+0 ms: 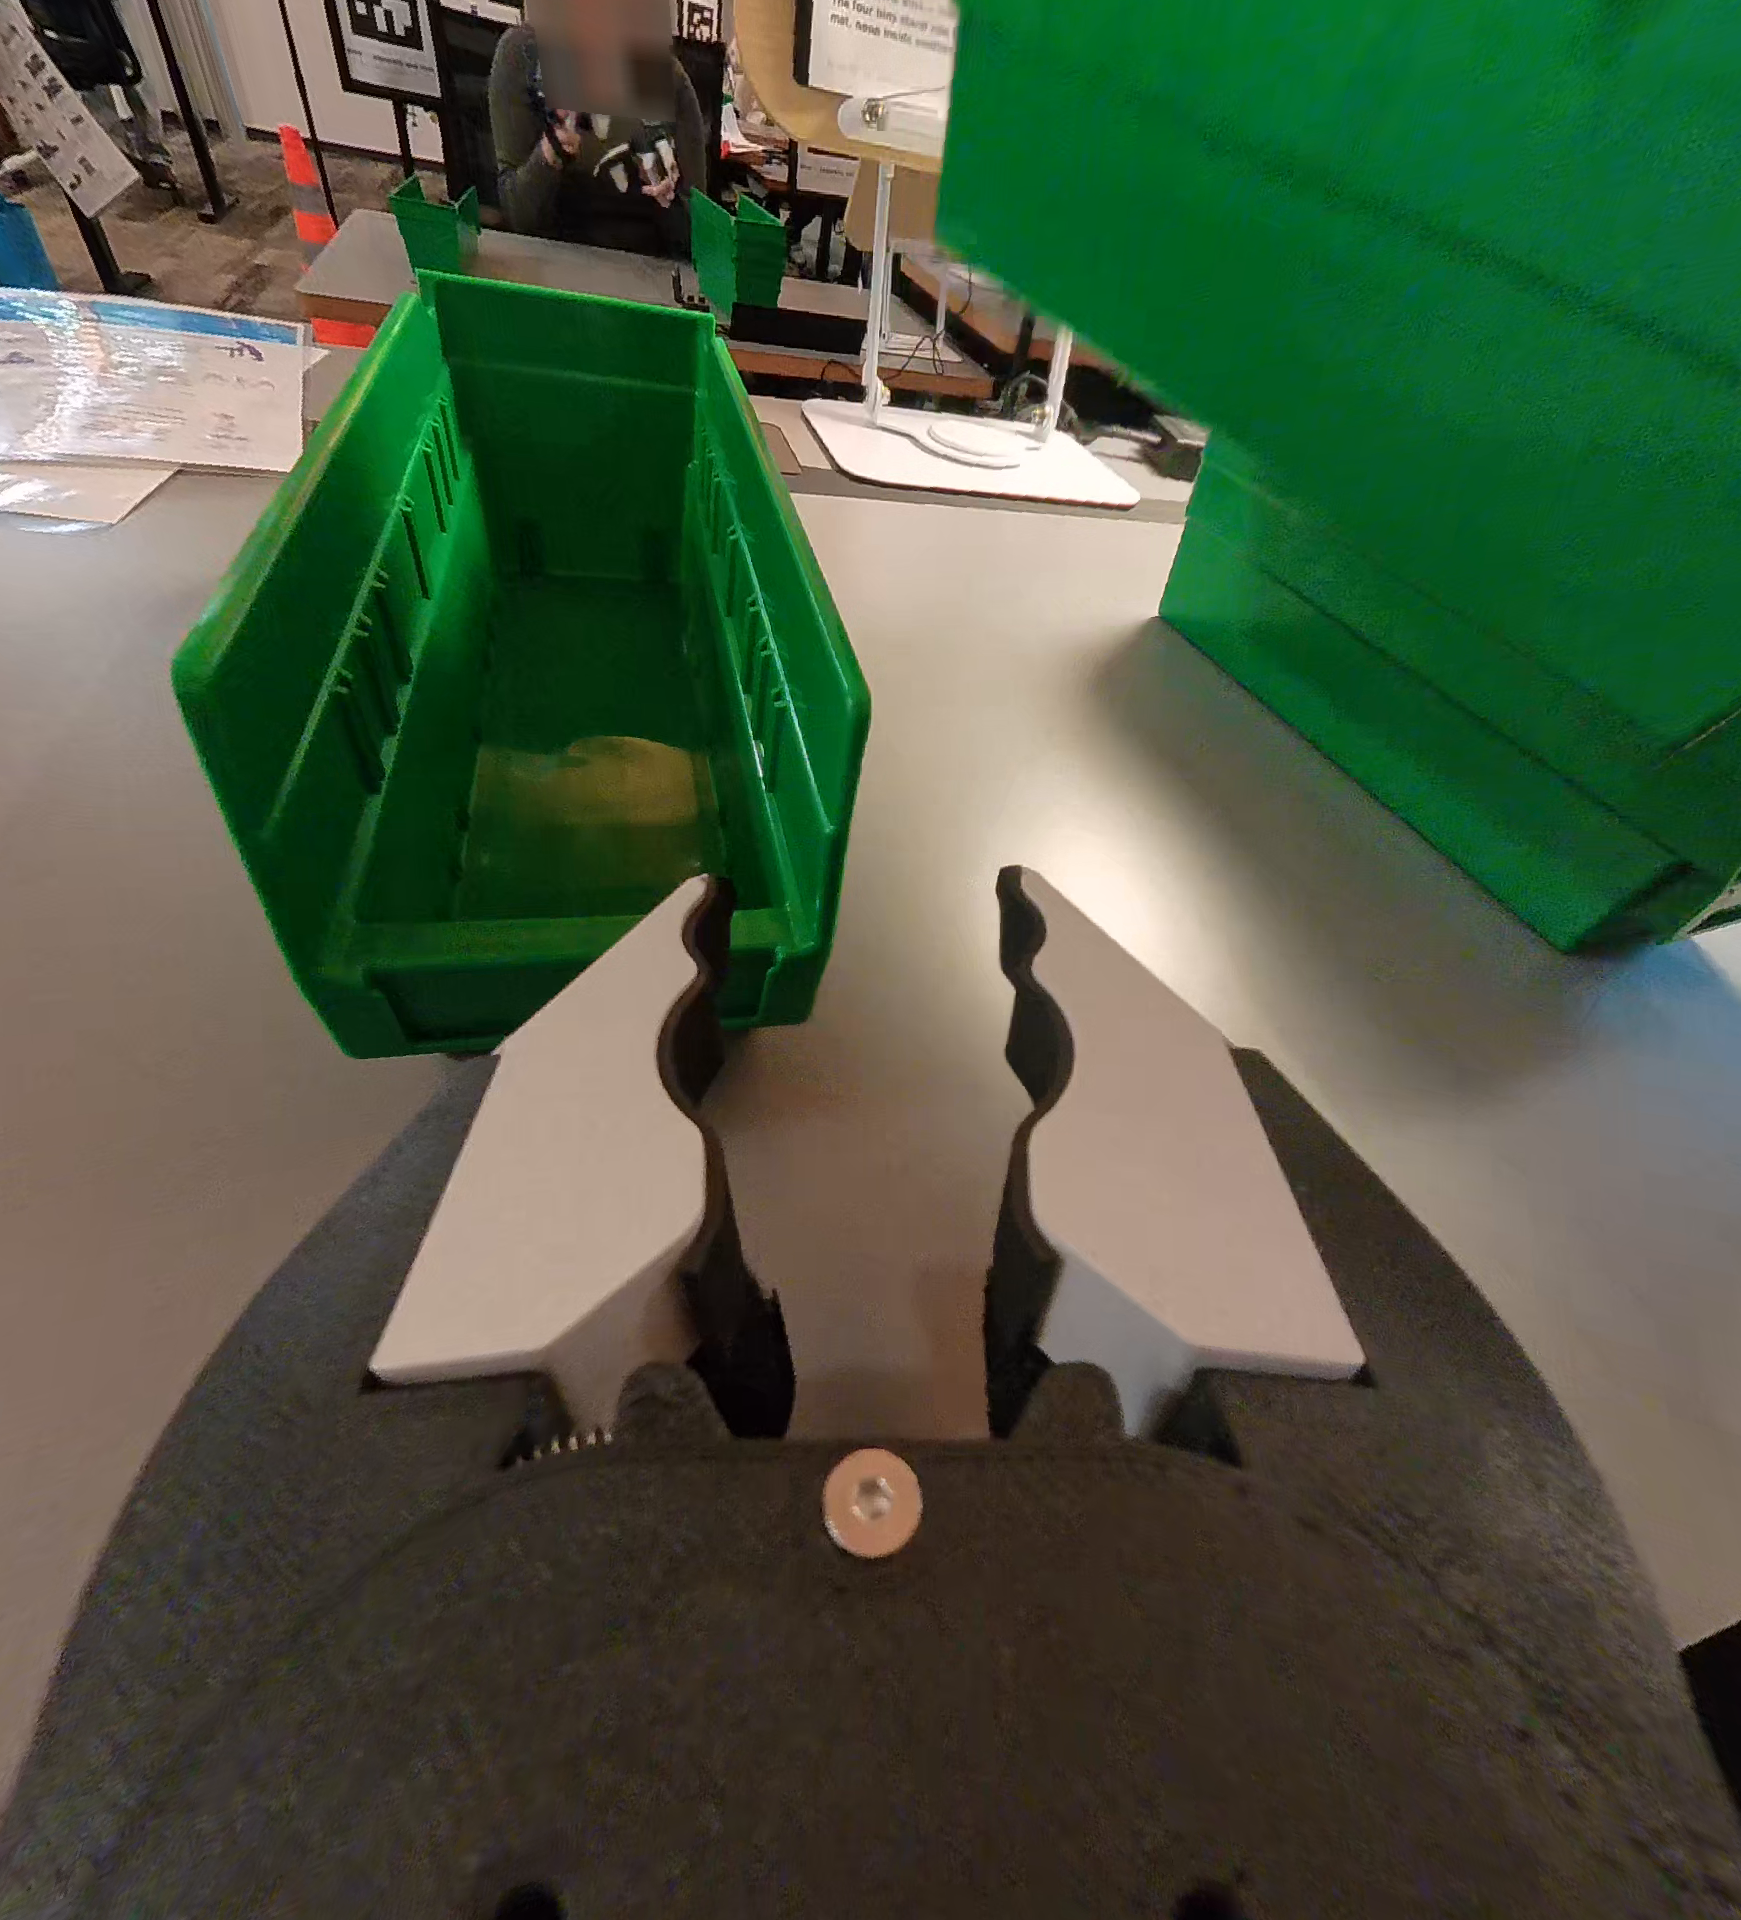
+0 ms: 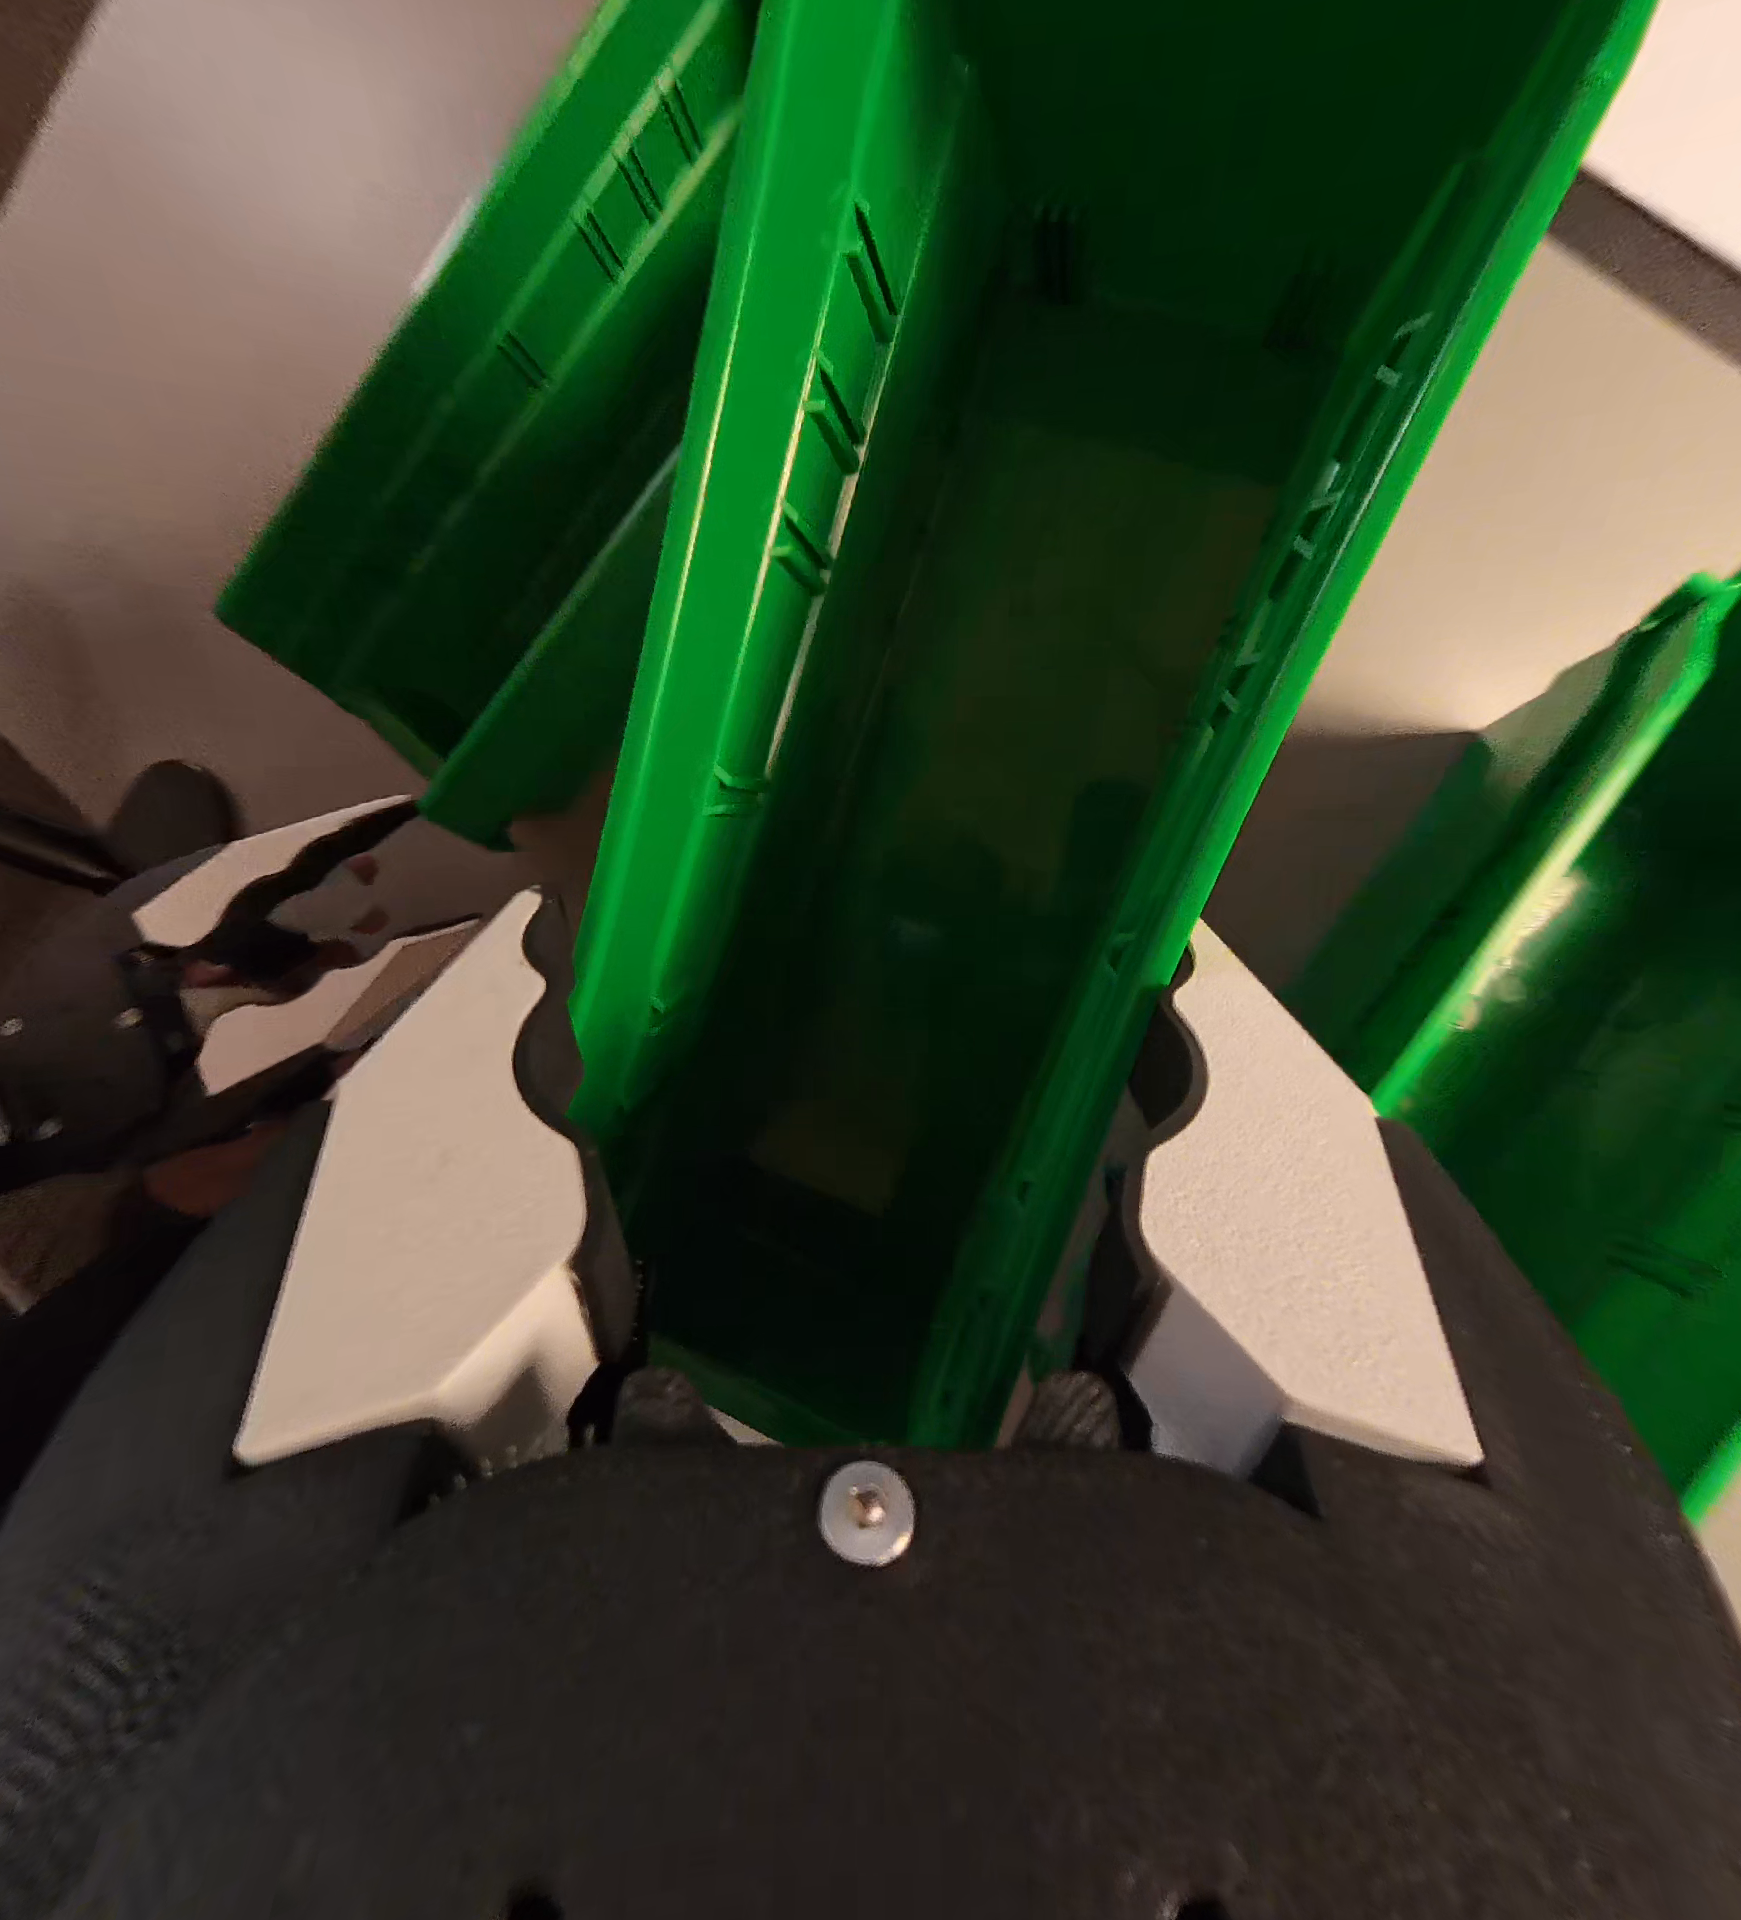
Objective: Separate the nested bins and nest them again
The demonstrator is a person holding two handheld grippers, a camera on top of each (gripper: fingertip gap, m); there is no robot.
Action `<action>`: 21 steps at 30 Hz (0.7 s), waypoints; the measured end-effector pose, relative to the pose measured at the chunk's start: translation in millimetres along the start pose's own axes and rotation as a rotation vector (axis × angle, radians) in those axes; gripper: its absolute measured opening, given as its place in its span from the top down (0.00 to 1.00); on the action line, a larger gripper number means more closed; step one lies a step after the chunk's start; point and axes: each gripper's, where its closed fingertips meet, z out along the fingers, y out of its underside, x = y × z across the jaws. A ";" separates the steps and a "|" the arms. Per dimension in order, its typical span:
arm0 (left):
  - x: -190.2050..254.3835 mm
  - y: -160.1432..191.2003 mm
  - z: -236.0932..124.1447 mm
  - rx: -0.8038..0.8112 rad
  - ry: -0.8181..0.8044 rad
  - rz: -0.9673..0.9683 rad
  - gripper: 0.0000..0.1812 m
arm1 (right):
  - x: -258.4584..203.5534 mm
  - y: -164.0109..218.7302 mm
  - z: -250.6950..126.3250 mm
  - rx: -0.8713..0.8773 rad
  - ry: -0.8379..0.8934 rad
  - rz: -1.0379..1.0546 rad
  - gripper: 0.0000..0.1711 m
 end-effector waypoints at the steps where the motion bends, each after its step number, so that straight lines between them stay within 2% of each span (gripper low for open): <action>1: 0.0 0.0 0.0 0.000 0.001 -0.001 0.71 | 1.2 -3.0 -14.0 0.019 -0.004 -0.002 0.36; 6: -0.2 -0.4 -0.5 0.004 0.002 -0.004 0.71 | 34.9 1.5 -79.5 0.077 0.045 0.019 0.36; 11: -0.8 -0.6 -0.7 0.005 0.003 -0.013 0.71 | 90.5 33.7 -123.5 0.067 0.109 0.093 0.36; 16: -0.7 0.3 0.0 -0.002 -0.008 0.002 0.71 | 133.8 69.0 -127.3 0.017 0.120 0.194 0.36; 21: -0.2 0.2 -0.2 0.000 -0.022 0.020 0.71 | 142.7 72.5 -107.2 -0.012 0.101 0.242 0.36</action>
